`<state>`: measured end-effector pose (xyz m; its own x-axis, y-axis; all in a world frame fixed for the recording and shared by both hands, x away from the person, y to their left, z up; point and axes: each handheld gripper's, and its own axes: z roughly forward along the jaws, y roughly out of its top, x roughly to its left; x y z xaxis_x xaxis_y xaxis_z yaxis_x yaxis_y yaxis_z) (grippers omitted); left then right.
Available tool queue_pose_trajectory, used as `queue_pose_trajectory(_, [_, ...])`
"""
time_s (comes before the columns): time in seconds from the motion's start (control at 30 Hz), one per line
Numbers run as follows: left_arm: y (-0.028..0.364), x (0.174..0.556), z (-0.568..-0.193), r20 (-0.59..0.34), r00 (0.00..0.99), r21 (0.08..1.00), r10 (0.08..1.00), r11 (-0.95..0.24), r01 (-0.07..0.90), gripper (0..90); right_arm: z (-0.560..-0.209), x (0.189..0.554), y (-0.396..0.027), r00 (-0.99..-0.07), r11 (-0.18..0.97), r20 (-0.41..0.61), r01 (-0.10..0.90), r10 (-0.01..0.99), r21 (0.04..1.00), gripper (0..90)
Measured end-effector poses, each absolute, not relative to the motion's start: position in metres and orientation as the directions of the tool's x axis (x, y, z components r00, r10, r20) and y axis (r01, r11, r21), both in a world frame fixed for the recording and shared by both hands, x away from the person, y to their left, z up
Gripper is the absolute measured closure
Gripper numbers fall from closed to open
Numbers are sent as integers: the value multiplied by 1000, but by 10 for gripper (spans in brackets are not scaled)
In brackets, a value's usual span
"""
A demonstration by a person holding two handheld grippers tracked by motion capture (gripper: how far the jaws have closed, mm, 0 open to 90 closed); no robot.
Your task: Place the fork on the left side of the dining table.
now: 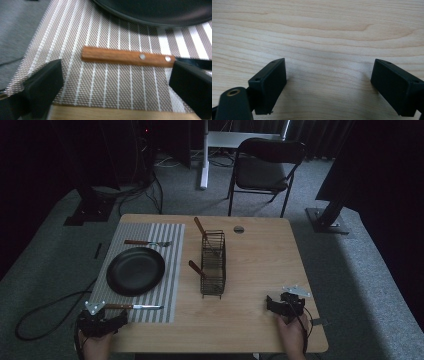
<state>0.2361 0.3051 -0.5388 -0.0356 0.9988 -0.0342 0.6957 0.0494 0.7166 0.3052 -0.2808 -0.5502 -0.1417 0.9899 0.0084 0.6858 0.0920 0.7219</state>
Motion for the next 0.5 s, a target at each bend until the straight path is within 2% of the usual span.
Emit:
queue_pose_trajectory(0.2, [303,239,-549,17,-54,704,998,27,709,0,-550,305,-281,-141,92,9,686,990,722,128])
queue_pose_trajectory(0.37, [305,240,-550,12,-85,712,996,51,701,0,-550,305,-281,-141,91,9,686,990,722,128])
queue_pose_trajectory(0.5, [306,240,-551,14,-66,721,998,36,692,0,-550,305,-281,-141,91,9,686,990,722,128])
